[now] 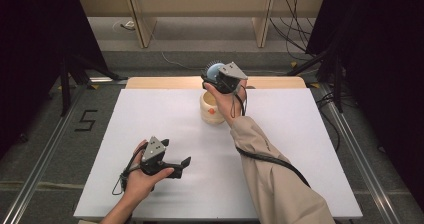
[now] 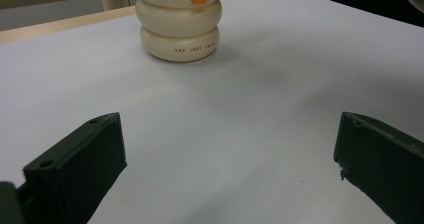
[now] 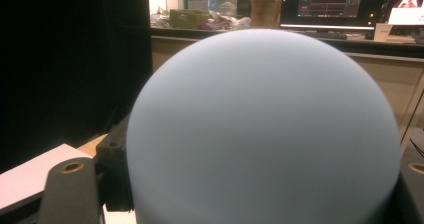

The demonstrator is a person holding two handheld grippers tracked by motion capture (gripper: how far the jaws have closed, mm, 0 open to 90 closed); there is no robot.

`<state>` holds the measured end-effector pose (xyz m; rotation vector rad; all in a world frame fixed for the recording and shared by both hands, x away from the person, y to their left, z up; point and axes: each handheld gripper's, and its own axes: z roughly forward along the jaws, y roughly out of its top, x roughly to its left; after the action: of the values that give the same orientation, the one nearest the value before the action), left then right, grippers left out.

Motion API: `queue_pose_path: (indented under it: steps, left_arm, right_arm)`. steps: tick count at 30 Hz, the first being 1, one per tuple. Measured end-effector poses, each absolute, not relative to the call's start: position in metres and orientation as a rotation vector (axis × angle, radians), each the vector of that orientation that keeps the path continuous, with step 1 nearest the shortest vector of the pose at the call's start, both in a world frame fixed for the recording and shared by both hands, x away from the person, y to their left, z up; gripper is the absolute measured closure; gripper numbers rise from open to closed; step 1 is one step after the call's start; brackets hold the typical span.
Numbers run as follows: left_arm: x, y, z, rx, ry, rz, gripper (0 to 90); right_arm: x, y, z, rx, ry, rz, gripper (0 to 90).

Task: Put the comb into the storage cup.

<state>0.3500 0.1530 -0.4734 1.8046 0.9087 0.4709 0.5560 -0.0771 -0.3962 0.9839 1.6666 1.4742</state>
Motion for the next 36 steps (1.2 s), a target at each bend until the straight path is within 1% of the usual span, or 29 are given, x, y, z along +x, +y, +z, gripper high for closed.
queue_pose_path:
  steps: [36]
  left_arm:
    - [0.3496,0.152,-0.4733,1.803,0.907,0.476,0.0]
  right_arm:
    - [0.5533,-0.0752,-0.4024,0.972,1.689,1.459,24.3]
